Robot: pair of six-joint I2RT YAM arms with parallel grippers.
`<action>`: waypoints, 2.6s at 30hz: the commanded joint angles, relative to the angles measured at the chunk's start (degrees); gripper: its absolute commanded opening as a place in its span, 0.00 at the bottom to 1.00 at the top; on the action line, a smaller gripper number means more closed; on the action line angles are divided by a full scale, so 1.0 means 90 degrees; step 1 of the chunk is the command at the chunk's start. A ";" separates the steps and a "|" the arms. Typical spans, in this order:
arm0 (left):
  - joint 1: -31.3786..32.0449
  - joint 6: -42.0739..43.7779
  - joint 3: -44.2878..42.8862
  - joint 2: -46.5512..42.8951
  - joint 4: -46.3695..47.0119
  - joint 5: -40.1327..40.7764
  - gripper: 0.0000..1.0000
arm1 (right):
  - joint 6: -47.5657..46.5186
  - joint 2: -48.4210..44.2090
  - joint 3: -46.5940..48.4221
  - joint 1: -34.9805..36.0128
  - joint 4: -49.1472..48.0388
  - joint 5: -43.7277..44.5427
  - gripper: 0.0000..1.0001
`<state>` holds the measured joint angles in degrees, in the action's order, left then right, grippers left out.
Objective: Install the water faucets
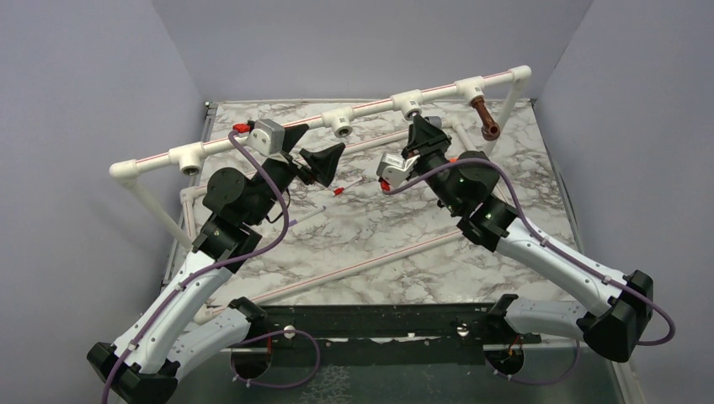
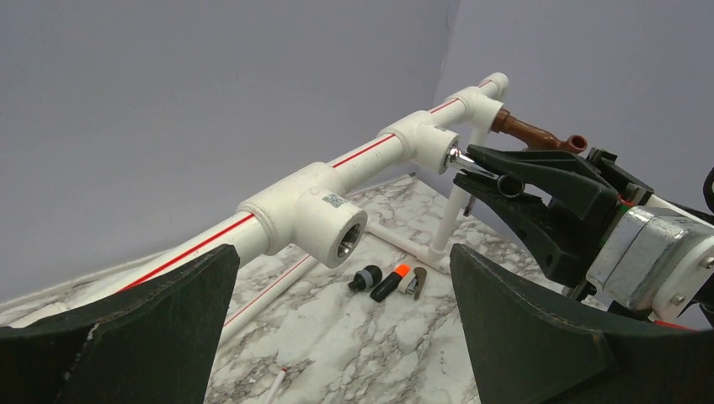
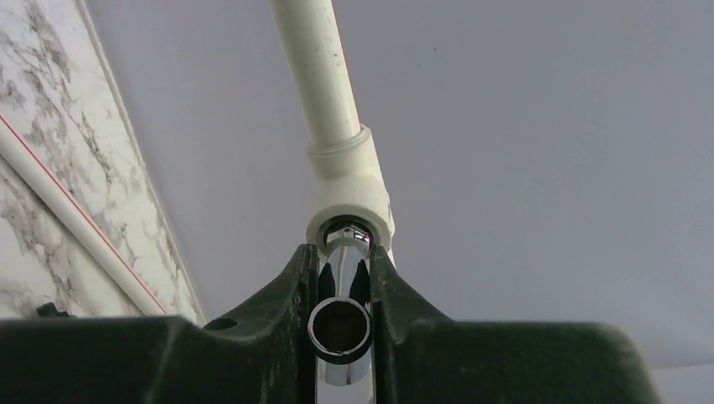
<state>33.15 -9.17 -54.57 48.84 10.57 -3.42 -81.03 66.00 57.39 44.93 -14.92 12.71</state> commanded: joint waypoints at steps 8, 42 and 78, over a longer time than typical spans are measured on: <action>0.0046 0.0042 0.0053 -0.0104 0.0057 0.0094 0.96 | 0.2199 0.0030 0.0233 -0.0040 -0.0215 -0.0028 0.01; 0.0086 0.0042 0.0064 -0.0106 0.0066 0.0107 0.97 | 1.7155 -0.0425 0.0167 -0.0041 0.0170 0.3422 0.01; 0.0096 0.0072 0.0067 0.0020 0.0046 0.0136 0.97 | 1.8484 -0.0828 -0.0319 -0.0041 0.1009 0.3268 0.64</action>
<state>33.85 -9.10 -54.57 48.88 10.55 -3.31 85.43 60.01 55.24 44.56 -9.15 41.04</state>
